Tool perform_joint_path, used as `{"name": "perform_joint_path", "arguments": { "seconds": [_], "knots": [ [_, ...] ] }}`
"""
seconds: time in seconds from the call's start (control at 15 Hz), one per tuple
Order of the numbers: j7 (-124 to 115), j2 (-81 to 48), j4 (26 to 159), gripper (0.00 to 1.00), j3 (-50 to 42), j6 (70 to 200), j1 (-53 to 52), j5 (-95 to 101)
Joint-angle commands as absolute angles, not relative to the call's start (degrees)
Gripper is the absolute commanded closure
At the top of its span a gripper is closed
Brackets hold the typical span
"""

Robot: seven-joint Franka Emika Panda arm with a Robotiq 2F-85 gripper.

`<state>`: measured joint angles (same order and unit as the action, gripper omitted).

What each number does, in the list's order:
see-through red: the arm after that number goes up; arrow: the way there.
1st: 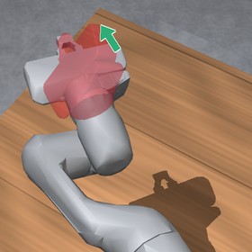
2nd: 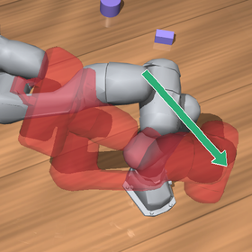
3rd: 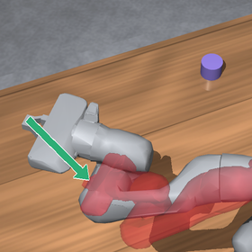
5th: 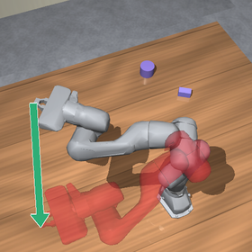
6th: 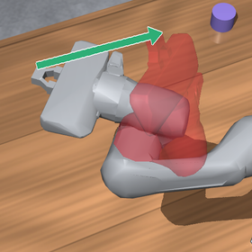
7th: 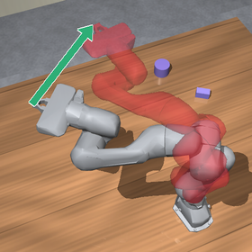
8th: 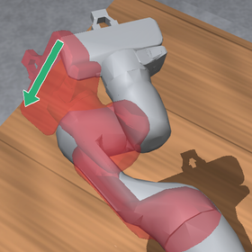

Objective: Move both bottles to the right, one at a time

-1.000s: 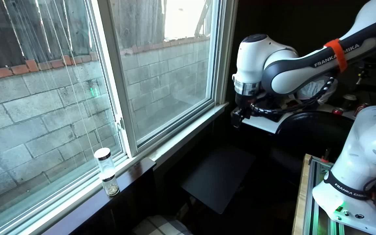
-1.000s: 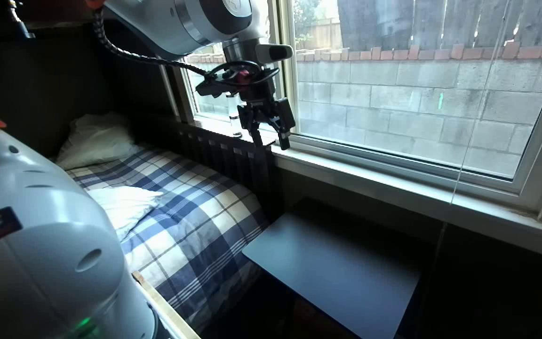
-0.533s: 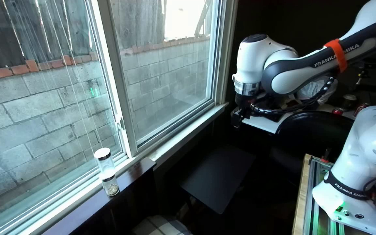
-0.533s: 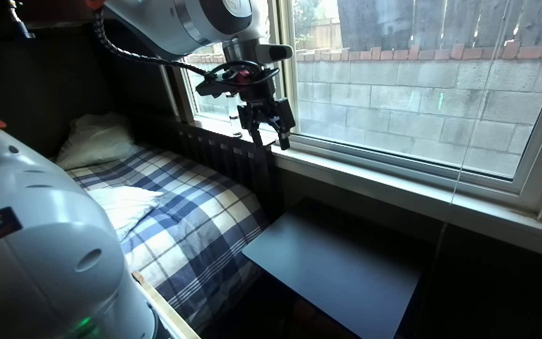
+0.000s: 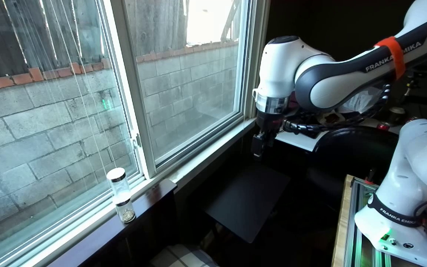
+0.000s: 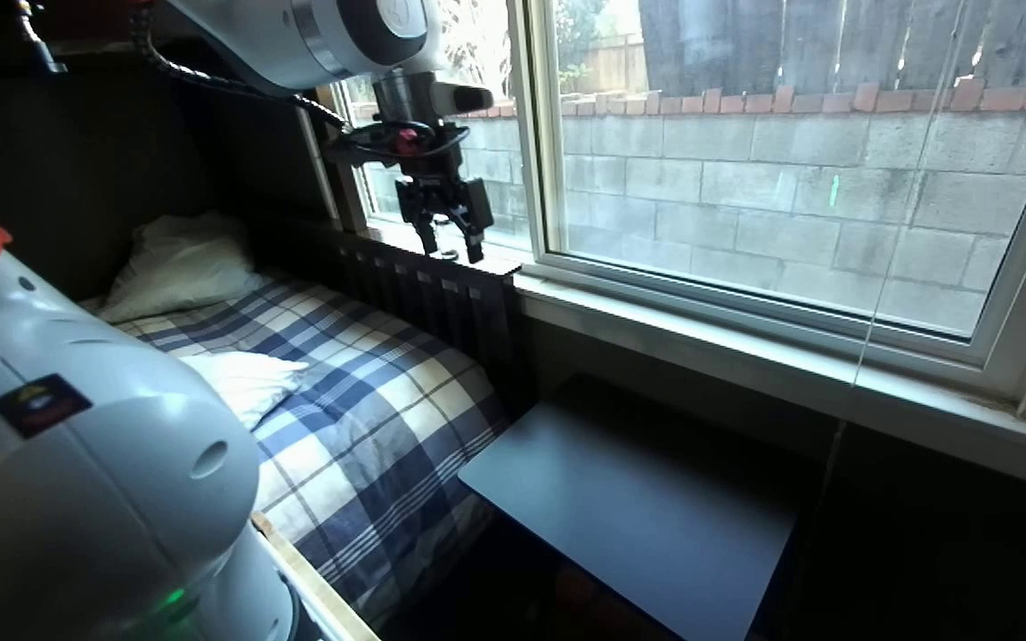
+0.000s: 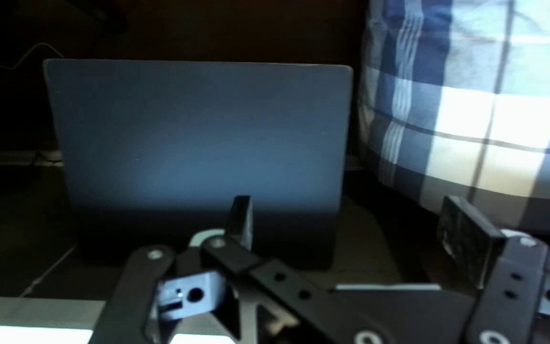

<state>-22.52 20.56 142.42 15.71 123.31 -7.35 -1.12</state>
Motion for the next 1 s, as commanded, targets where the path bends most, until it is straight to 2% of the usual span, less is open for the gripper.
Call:
{"name": "perform_joint_path", "arguments": {
  "seconds": [0.0,0.27,0.93],
  "knots": [
    [-27.0,13.1,135.8,0.0,19.7,129.3,-11.4,-4.4],
    [-29.5,3.5,126.4,0.0,22.4,135.3,-12.8,-0.6],
    [-28.4,-19.4,97.9,0.0,17.7,132.9,-20.5,5.6]
  ]
}}
